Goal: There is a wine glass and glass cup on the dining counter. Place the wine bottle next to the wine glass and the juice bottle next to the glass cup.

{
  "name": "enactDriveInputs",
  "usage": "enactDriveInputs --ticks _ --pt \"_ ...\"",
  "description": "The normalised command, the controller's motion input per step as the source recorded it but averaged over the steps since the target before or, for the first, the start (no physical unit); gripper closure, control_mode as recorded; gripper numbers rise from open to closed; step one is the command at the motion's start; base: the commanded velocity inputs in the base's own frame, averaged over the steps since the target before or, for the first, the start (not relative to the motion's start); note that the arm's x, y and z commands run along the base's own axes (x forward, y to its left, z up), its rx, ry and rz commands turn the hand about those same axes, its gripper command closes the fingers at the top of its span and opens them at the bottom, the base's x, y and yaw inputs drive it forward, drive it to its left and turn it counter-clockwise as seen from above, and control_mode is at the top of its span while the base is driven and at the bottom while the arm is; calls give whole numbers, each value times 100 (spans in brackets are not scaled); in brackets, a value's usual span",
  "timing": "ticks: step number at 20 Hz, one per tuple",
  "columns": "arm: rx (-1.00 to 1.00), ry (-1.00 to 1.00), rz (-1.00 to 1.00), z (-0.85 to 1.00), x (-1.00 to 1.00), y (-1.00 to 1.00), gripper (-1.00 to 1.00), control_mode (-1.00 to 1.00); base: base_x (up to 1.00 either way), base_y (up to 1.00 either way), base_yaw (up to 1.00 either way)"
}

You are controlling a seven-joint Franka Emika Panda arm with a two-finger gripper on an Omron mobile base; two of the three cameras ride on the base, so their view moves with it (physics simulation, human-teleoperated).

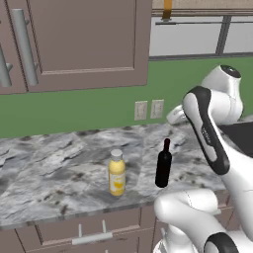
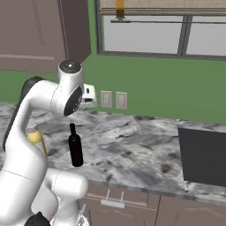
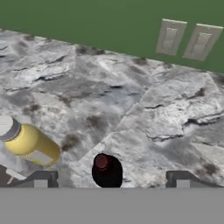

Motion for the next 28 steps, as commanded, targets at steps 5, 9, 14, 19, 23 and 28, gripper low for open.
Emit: enactDriveInputs --ticks 5,9,14,19,23,28 --pt "3 -17 51 -4 -30 -21 -100 -100 0 0 0" --pt "7 -5 49 -6 -21 -22 -100 -100 0 0 0" --pt "9 0 43 -16 -18 -8 -100 -100 0 0 0" --pt "3 -6 44 -21 -5 0 -100 -100 0 0 0" --pt "6 -9 28 -21 0 1 -100 -100 0 0 0" --pt "10 -6 17 -19 0 0 -100 -100 0 0 0"
